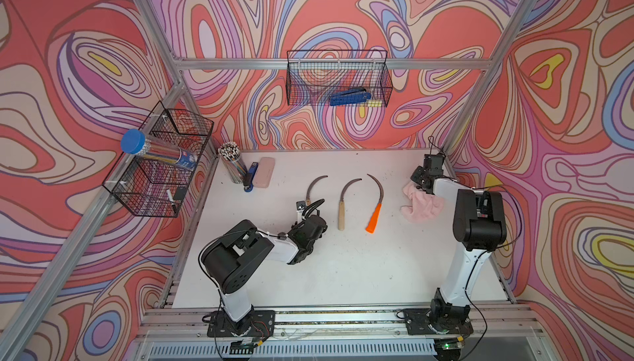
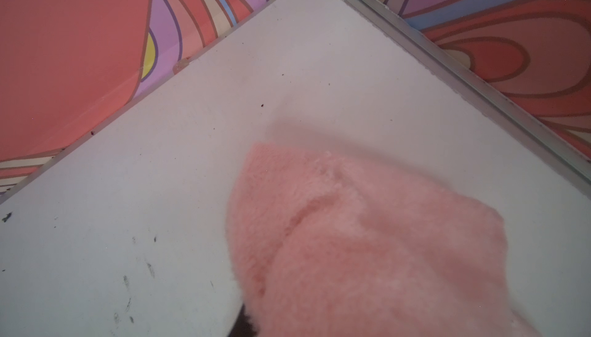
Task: Wipe small sickles with rags
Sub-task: Place the small sickle at the center of the board.
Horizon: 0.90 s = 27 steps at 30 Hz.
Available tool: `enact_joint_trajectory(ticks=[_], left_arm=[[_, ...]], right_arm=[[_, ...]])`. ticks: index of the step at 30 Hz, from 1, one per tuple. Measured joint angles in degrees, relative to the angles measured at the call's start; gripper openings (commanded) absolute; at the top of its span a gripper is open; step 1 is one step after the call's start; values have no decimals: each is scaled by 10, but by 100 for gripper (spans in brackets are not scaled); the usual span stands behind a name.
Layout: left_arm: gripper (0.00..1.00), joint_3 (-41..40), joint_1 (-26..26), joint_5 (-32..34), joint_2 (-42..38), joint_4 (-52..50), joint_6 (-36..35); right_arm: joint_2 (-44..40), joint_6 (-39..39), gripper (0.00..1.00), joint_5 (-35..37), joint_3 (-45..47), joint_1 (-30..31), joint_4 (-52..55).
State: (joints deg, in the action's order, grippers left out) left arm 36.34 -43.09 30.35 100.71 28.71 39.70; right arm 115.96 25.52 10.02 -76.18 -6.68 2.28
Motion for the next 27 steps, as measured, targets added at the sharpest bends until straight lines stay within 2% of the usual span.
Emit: enact_joint_trajectory(ticks=[4,9,10,15,18,22,24,25,27], left_arm=[[65,-5,0,-1,-2,9,4],[97,-19,0,-2,-33,2,12],[100,-21,0,-3,-44,-2,15],[100,-29,0,-3,-142,-45,24],[100,-34,0,-3,-203,-72,30],[100,-34,0,-2,-283,-146,37],[100,-28,0,4,-331,-198,37],[100,-21,0,9,-355,-223,36],[100,2,1,19,-398,-274,34]], right_arm=[[0,0,1,0,0,0,0],[3,-1,1,-5,0,0,-1],[4,-2,2,-6,0,0,-1],[11,-4,6,-26,0,0,-2],[12,-3,18,-41,0,0,-2],[6,3,56,-63,27,0,-33],[-10,6,67,-73,66,0,-58],[-21,8,95,-77,87,0,-67],[-41,16,98,-79,107,0,-63]])
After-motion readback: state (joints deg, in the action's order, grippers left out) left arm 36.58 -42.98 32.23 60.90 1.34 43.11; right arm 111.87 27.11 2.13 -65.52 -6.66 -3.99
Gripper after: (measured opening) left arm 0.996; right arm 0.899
